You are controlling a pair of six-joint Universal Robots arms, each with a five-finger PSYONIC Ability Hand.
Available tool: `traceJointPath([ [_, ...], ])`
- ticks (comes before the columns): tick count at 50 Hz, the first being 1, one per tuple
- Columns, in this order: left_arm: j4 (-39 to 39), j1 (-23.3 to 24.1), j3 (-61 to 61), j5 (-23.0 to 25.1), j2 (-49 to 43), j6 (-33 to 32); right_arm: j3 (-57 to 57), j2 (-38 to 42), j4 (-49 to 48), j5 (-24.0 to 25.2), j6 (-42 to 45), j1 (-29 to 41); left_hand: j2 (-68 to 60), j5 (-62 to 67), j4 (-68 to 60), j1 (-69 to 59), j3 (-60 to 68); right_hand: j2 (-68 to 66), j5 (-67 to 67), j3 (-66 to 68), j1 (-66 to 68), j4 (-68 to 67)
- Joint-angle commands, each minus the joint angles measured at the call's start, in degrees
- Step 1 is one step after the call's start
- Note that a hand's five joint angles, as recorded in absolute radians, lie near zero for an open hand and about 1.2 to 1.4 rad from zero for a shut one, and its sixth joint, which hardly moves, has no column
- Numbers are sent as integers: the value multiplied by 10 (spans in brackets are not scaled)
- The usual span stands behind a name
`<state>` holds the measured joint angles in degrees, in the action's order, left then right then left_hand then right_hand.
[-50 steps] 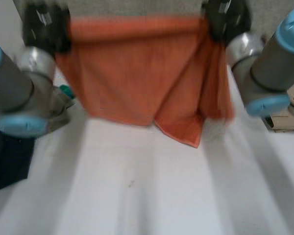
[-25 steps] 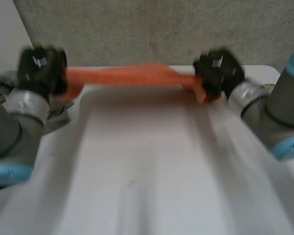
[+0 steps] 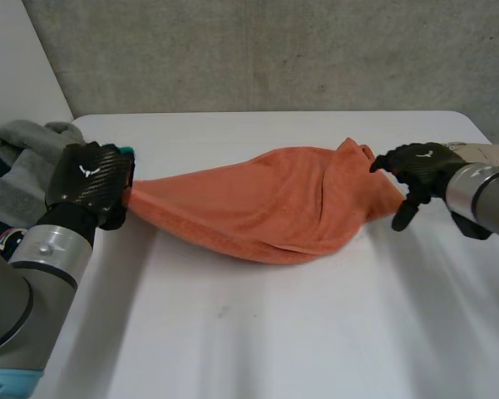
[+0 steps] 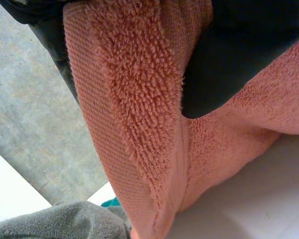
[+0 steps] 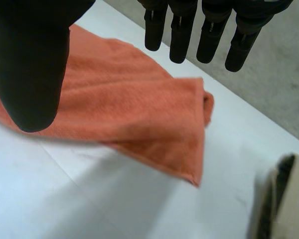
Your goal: Fold the laundry.
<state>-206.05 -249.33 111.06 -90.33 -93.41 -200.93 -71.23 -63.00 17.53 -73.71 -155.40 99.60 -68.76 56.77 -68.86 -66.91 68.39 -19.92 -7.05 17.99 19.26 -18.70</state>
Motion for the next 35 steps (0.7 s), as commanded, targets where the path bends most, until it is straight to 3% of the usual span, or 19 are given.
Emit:
traceJointPath([
  [1, 45, 12, -38, 1, 46, 19, -55, 3, -88, -15, -73, -34, -112, 132, -111, -131, 116, 22, -7, -2, -15, 10],
  [6, 107, 31, -102, -2, 80, 32, -149, -7, -148, -19, -164, -21, -112, 132, -111, -131, 116, 99, 71, -80, -93, 87],
  [14, 216, 86, -233, -13, 102, 42, -251, -38, -294, -26, -303, 69, -112, 132, -111, -131, 116, 99, 71, -80, -93, 87],
  [17, 234, 101, -265, -20, 105, 41, -249, -25, -326, -41, -325, 97, -112, 132, -111, -131, 116, 99, 71, -80, -93, 87],
  [26, 268, 146, -386, -44, 108, 38, -182, 51, -357, -167, -356, 179, -112, 132, -111, -131, 116, 99, 71, -80, -93, 87],
  [35, 296, 165, -457, -64, 105, 30, -127, 115, -312, -181, -444, 224, -112, 132, -111, -131, 116, 86, 57, -67, -79, 74],
])
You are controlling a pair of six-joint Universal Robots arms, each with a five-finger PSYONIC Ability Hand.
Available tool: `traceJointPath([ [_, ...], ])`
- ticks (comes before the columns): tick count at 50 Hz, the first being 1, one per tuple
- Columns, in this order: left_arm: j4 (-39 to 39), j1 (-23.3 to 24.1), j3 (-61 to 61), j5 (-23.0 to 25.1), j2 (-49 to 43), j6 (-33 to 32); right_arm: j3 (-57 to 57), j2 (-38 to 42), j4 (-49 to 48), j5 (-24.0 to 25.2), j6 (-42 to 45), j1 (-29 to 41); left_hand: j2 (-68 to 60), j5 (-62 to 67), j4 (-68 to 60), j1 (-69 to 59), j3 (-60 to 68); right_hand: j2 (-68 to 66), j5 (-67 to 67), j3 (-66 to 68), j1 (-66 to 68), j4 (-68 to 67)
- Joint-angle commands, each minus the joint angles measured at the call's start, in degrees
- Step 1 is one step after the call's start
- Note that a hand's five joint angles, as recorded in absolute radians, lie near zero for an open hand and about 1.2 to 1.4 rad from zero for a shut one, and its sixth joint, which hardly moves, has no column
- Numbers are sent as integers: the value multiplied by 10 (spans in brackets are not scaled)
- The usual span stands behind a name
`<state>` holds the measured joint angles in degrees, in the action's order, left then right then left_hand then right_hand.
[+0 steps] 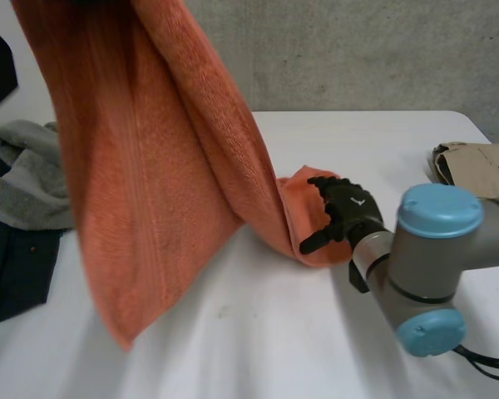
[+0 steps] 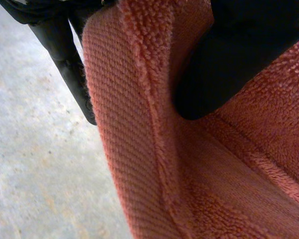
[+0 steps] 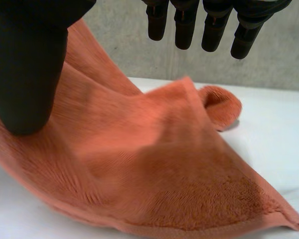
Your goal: Fold the laundry.
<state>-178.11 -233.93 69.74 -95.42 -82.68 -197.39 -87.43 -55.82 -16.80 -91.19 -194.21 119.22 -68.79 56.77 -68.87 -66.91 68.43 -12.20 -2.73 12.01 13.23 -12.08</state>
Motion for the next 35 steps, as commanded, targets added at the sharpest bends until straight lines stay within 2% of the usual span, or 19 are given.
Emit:
traceJointPath([
  [1, 18, 10, -45, -13, -1, -6, 38, 47, 30, -6, -57, 29, -112, 132, -111, -131, 116, -30, -24, 32, 19, -31],
  [2, 19, 10, -46, -14, 0, -5, 44, 50, 29, -7, -56, 30, -112, 132, -111, -131, 116, -77, -72, 79, 66, -78],
  [4, 19, 9, -44, -14, 0, -6, 49, 48, 32, -7, -51, 29, -112, 132, -111, -131, 116, -76, -70, 78, 65, -77],
  [9, 20, 1, -24, -13, 1, -8, 39, -18, 51, 1, -8, -3, -112, 132, -111, -131, 116, 13, 19, -11, -24, 12],
  [15, 15, -35, 4, -7, -2, -12, 8, -118, 135, 78, 115, -66, -112, 132, -111, -131, 116, 22, 27, -20, -32, 21],
  [18, 14, -44, 5, -8, -5, -12, -25, -147, 205, 122, 139, -82, -112, 132, -111, -131, 116, 22, 27, -20, -32, 21],
  [21, 14, -46, -1, -10, -11, -11, -76, -161, 240, 152, 122, -83, -112, 132, -111, -131, 116, 22, 27, -20, -32, 21],
  [28, 17, -34, -23, -16, -13, -12, -169, -162, 146, 170, 45, -29, -112, 132, -111, -131, 116, 22, 27, -20, -32, 21],
  [32, 21, -19, -43, -20, -11, -14, -178, -135, 70, 146, 10, 19, -112, 132, -111, -131, 116, 22, 27, -20, -32, 21],
  [35, 28, -11, -59, -26, -10, -19, -161, -106, 28, 103, -8, 50, -112, 132, -111, -131, 116, 22, 27, -20, -32, 21],
])
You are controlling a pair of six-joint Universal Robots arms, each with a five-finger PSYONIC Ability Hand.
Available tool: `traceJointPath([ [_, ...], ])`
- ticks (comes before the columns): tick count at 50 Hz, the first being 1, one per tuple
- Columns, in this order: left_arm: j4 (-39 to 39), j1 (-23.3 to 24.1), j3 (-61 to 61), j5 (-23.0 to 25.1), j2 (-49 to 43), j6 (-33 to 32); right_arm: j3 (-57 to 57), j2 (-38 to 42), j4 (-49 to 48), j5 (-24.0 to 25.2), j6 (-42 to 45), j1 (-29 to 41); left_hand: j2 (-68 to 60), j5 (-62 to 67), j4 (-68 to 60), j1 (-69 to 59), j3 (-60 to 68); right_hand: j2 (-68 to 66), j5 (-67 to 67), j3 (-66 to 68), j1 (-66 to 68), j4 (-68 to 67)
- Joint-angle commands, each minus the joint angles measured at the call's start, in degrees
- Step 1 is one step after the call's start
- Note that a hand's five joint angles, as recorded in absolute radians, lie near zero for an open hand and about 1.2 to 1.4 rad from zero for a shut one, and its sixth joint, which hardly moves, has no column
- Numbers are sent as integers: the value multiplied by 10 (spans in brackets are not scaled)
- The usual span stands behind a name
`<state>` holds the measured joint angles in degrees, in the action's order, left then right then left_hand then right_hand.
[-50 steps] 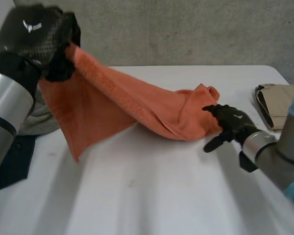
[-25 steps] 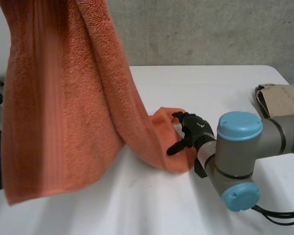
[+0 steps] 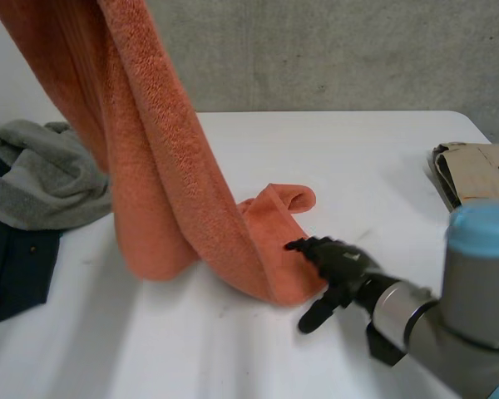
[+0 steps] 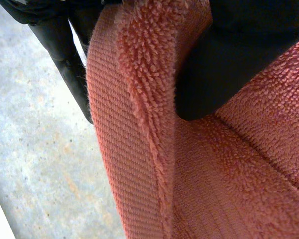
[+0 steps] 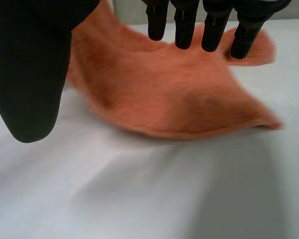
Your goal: Fold the laundry.
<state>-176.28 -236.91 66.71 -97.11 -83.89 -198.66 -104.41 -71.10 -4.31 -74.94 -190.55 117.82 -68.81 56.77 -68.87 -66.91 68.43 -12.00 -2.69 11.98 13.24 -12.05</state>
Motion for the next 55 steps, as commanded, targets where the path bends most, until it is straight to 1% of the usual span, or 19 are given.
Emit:
traceJointPath([
  [1, 11, 21, -32, -11, 2, -8, 23, 63, -104, -84, -54, 78, -112, 132, -111, -131, 116, 20, 27, -20, -32, 21],
  [7, 15, 32, -48, -26, 8, -9, 88, 127, -117, -163, -73, 116, -112, 132, -111, -131, 116, -39, -32, 39, 26, -38],
  [8, 15, 33, -48, -27, 9, -8, 97, 137, -122, -175, -73, 117, -112, 132, -111, -131, 116, -96, -89, 96, 83, -95],
  [9, 14, 33, -48, -32, 13, -8, 116, 151, -128, -207, -72, 118, -112, 132, -111, -131, 116, -369, -362, 369, 357, -369],
  [11, 13, 32, -47, -35, 16, -9, 128, 157, -138, -244, -69, 116, -112, 132, -111, -131, 116, -679, -672, 679, 666, -678],
  [12, 10, 30, -44, -39, 21, -10, 133, 152, -145, -283, -57, 109, -112, 132, -111, -131, 116, -680, -673, 680, 668, -679],
  [14, 10, 25, -41, -42, 24, -10, 130, 126, -151, -309, -38, 95, -112, 132, -111, -131, 116, -680, -673, 680, 668, -679],
  [17, 12, 2, -26, -45, 29, -10, 111, 50, -164, -293, 53, 36, -112, 132, -111, -131, 116, -680, -673, 680, 668, -679],
  [21, 19, -47, 3, -41, 43, -10, 107, -53, -164, -196, 201, -53, -112, 132, -111, -131, 116, -680, -673, 680, 668, -679],
  [22, 26, -72, 17, -36, 47, -8, 118, -85, -147, -138, 264, -90, -112, 132, -111, -131, 116, -680, -673, 680, 668, -679],
  [25, 40, -116, 43, -20, 49, -5, 151, -119, -95, -68, 332, -125, -112, 132, -111, -131, 116, -680, -673, 680, 668, -679],
  [26, 55, -144, 60, -5, 48, -3, 189, -139, -44, -34, 357, -147, -112, 132, -111, -131, 116, -680, -673, 680, 668, -679],
  [30, 93, -209, 117, 45, 38, 11, 302, -158, 112, 9, 378, -202, -112, 132, -111, -131, 116, -680, -673, 680, 668, -679],
  [33, 104, -248, 167, 79, 27, 27, 376, -117, 207, 53, 398, -237, -112, 132, -111, -131, 116, -680, -673, 680, 668, -679],
  [36, 98, -261, 208, 107, 4, 42, 425, -70, 270, 81, 454, -234, -112, 132, -111, -131, 116, -680, -673, 680, 668, -679],
  [40, 57, -255, 228, 118, -60, 46, 460, -7, 299, 55, 530, -228, -112, 132, -111, -131, 116, -680, -673, 680, 668, -679],
  [45, -19, -250, 205, 104, -162, 41, 482, 69, 280, 26, 557, -206, -112, 132, -111, -131, 116, -680, -673, 680, 668, -679],
  [49, -104, -245, 130, 102, -248, 39, 533, 132, 201, 9, 554, -181, -112, 132, -111, -131, 116, -680, -673, 680, 668, -679],
  [55, -239, -230, -62, 110, -333, 48, 648, 178, -72, -97, 493, -152, -112, 132, -111, -131, 116, -680, -673, 680, 668, -679],
])
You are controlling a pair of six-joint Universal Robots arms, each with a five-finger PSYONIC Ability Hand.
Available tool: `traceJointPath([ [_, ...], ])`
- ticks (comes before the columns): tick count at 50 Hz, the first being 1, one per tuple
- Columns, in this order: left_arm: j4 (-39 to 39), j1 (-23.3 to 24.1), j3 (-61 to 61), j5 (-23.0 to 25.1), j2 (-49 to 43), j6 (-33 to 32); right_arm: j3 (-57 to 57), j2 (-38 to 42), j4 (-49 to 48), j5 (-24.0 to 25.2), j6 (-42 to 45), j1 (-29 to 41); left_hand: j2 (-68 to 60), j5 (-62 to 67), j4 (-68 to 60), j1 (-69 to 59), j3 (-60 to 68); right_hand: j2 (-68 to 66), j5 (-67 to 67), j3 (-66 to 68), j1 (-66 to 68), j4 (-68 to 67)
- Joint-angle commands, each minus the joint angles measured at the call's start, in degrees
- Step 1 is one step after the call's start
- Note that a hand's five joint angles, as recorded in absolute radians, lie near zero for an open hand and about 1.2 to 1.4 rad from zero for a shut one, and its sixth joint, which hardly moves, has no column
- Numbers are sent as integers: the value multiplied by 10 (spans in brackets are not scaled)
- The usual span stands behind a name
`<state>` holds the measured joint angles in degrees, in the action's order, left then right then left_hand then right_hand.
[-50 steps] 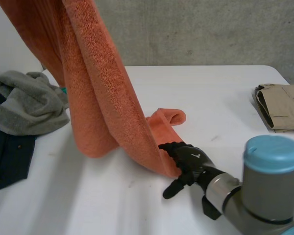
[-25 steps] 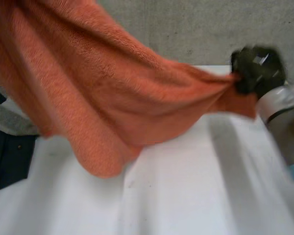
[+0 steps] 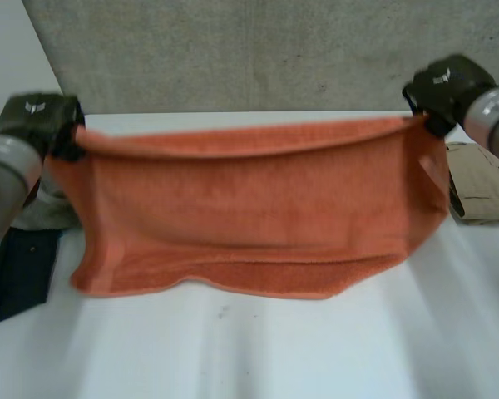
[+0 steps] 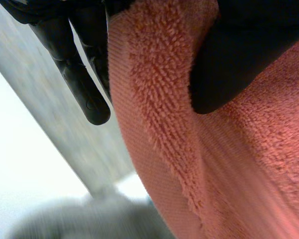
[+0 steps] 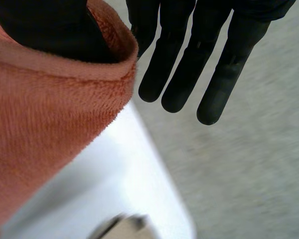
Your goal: Fold the laundry.
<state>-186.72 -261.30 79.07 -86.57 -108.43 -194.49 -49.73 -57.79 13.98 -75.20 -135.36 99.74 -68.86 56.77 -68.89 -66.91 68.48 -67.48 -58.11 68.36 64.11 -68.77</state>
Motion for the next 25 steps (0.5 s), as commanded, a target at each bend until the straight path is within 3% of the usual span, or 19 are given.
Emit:
traceJointPath([
  [1, -152, 14, -209, 3, -92, 8, 105, 44, -296, -106, -67, 31, -111, 132, -111, -131, 115, -125, -119, 116, 159, -112],
  [2, -181, 14, -249, 2, -100, 13, 107, 40, -373, -114, -79, 31, -111, 132, -111, -131, 115, -125, -119, 116, 159, -112],
  [6, -218, 11, -302, -20, -106, 42, 85, 20, -489, -77, -88, 21, -111, 132, -111, -131, 115, -125, -119, 116, 159, -112],
  [13, -181, 8, -268, -43, -86, 74, 30, -1, -438, -28, -125, 11, -111, 132, -111, -131, 115, -125, -119, 116, 159, -112],
  [19, -155, 8, -108, -29, -48, 75, -73, -17, -376, -10, -148, -15, -111, 132, -111, -131, 115, -125, -119, 116, 159, -112],
  [25, -194, 15, 55, 5, -55, 69, -192, -6, -347, 44, -167, -32, -111, 132, -111, -131, 115, -125, -119, 116, 159, -112],
])
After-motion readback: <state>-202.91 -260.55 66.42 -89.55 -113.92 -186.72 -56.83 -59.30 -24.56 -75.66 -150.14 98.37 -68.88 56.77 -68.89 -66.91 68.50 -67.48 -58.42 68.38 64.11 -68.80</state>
